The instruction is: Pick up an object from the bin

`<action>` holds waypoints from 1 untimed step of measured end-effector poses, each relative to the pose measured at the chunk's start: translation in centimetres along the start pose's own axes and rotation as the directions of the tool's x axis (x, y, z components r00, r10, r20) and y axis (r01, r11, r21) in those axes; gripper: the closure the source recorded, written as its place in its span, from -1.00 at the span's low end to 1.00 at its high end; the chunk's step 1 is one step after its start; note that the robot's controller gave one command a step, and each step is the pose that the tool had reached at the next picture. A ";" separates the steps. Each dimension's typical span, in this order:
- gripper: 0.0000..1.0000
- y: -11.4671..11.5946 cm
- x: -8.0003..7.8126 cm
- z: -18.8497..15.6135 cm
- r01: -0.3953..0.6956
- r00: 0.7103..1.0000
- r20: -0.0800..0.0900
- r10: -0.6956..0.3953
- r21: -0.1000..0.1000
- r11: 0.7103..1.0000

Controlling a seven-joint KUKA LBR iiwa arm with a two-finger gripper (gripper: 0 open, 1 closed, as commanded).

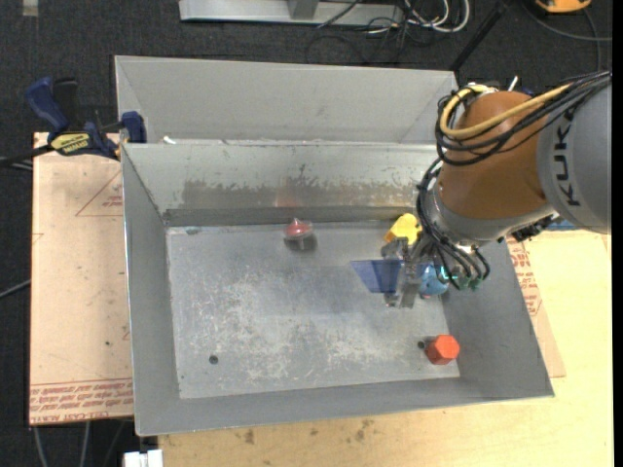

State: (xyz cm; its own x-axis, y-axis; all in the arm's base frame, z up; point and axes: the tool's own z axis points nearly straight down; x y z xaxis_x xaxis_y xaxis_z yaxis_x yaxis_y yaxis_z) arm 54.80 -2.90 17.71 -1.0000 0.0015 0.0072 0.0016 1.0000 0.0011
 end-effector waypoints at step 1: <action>-1.00 -2.7 -3.9 11.1 0.001 1.000 0.002 -0.001 0.000 1.000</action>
Offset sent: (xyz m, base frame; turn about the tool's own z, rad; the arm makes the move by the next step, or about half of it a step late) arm 0.0388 -0.0265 -0.1071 -0.0046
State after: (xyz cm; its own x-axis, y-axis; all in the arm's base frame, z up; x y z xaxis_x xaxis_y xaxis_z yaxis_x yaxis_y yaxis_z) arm 58.59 -5.56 6.55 -1.0000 0.0004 0.0047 0.0004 1.0000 0.0010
